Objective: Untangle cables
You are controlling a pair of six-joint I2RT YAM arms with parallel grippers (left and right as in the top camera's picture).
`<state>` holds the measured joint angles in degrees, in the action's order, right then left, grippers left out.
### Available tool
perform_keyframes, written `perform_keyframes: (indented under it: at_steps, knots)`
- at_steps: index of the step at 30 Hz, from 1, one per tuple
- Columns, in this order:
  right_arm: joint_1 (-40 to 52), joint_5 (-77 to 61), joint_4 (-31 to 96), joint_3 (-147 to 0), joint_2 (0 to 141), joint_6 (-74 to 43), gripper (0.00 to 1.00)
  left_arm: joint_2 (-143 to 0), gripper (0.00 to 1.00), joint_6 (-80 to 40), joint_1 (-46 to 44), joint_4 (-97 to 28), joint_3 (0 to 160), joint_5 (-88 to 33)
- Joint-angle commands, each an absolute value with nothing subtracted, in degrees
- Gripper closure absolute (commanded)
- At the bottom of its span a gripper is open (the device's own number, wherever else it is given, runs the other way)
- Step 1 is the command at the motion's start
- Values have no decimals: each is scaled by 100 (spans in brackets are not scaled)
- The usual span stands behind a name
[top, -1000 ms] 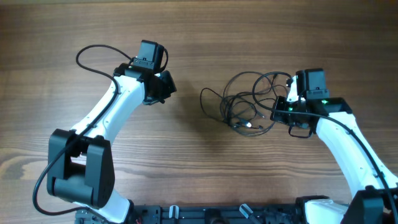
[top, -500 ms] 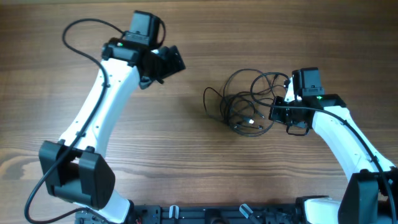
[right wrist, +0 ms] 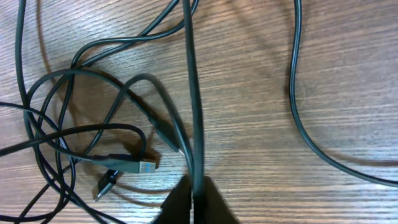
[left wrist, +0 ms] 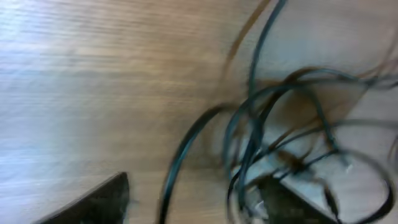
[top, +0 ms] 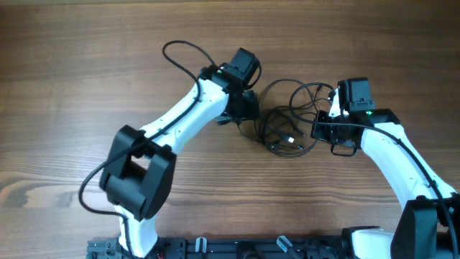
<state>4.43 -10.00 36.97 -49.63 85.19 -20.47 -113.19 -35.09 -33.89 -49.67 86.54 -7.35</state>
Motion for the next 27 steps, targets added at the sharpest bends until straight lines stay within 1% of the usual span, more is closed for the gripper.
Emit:
perform_keyframes:
  at_steps: [1,2,3,4,5,7,8,11,16,19,24,25,27]
  knots:
    - [467,-904,3660,-4974,8593,-2104,69,-11614,16,-3522,-3647,-4517,8613,-744]
    - [467,-902,3653,-4974,8593,-2104,53,-11666,18,-3520,-3708,-4370,8613,-744]
    - [467,-904,3649,-4974,8593,-2102,40,-11716,28,-3520,-3765,-4246,8613,-744]
    - [467,-904,3653,-4974,8593,-2104,36,-11734,38,-3413,-3785,-4209,8615,-740]
    - [467,-902,3669,-4974,8593,-2102,29,-11730,37,-3124,-3782,-4187,8626,-733]
    - [467,-902,3664,-4974,8593,-2102,24,-11644,23,-2956,-3706,-4515,8873,-279]
    - [467,-902,3642,-4974,8593,-2102,23,-11544,18,-2923,-3658,-4823,9122,-64]
    - [467,-902,3601,-4974,8593,-2119,22,-11284,16,-2718,-3684,-5063,9472,-54]
    - [467,-902,3336,-4974,8595,-2276,21,-11264,17,-2718,-4016,-5144,9483,-167]
    - [464,-897,3144,-4974,8595,-2314,23,-11338,19,-2720,-4342,-5046,9483,-165]
    - [464,-738,3138,-4974,8595,-2333,24,-11340,25,-2714,-4613,-5046,9483,-158]
    - [464,-648,3142,-4974,8595,-2397,24,-11340,25,-2543,-4635,-5046,9483,-110]
    - [464,-600,3157,-4974,8595,-2414,24,-11321,23,-2263,-4635,-5096,9494,556]
